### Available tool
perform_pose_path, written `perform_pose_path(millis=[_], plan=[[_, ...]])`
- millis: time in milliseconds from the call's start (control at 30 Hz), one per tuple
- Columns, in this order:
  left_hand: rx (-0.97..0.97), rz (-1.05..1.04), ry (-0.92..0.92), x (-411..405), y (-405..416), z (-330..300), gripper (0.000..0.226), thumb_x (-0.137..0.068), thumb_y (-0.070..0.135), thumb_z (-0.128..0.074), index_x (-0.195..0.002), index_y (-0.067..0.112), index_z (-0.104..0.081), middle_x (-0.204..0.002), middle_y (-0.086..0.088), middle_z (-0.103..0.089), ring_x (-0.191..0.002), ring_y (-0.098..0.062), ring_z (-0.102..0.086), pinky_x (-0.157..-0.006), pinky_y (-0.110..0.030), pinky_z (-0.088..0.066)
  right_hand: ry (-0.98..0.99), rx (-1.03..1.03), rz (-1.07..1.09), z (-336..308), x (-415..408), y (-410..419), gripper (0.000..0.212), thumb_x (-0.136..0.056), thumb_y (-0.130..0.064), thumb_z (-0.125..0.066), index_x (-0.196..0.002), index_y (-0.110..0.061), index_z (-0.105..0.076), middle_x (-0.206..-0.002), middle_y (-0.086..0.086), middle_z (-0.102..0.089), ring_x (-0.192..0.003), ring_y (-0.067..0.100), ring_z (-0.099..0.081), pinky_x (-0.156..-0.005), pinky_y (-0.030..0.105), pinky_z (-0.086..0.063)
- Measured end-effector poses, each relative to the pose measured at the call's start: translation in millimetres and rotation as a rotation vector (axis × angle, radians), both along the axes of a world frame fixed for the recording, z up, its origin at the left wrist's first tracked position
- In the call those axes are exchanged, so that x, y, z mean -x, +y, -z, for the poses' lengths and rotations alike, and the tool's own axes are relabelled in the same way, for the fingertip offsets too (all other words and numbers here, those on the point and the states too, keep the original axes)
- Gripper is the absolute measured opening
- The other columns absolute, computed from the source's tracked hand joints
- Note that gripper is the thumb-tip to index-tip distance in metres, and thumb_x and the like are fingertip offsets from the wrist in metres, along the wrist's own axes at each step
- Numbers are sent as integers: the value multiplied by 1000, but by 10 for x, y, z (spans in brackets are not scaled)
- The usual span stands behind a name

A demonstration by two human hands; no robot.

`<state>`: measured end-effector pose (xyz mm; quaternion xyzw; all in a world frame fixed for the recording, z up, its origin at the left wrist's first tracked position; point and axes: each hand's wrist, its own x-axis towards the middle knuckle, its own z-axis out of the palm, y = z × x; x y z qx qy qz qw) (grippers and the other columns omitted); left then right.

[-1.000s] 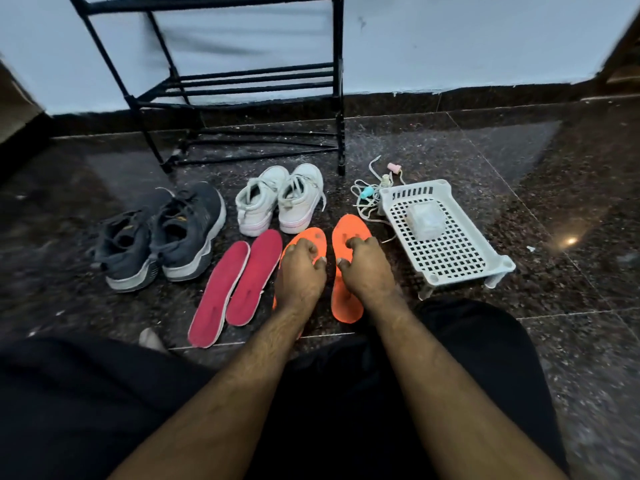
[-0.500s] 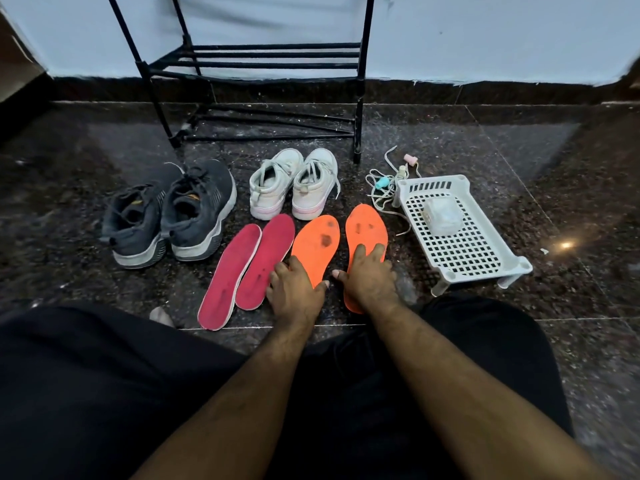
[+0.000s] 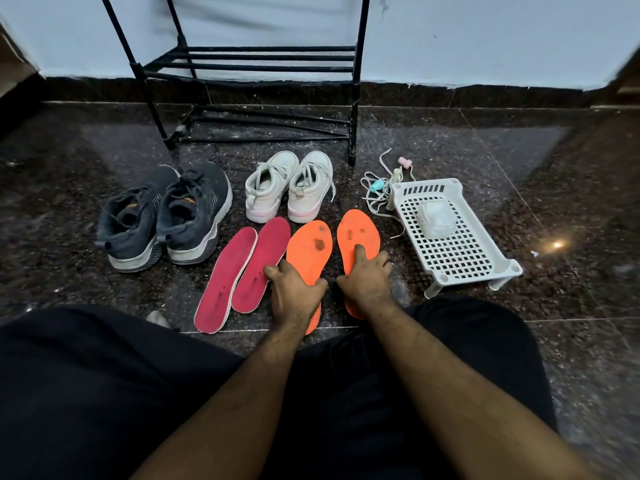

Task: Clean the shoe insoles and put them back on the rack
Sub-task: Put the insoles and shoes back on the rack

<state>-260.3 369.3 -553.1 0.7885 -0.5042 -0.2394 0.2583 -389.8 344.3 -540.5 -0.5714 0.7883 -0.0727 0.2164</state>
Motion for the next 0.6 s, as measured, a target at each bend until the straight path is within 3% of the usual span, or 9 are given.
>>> perform_pose_path(millis=[267, 600], plan=[[196, 29, 91, 18, 179, -196, 71, -69, 29, -80, -127, 2, -48, -110, -6, -33, -92, -32, -56, -79, -32, -46, -74, 132, 47, -207, -8, 174, 75, -80, -33, -66, -148, -26, -35, -131, 17, -35, -120, 38, -36, -99, 47, -42], [403, 31, 122, -137, 215, -739, 76, -69, 24, -79, -134, 1, -47, -116, -13, -40, -105, -33, -52, -96, -36, -43, -103, 342, 0, -724, -149, 430, 74, -82, -35, -63, -149, -21, -36, -127, 19, -39, -116, 39, -38, -95, 49, -44]])
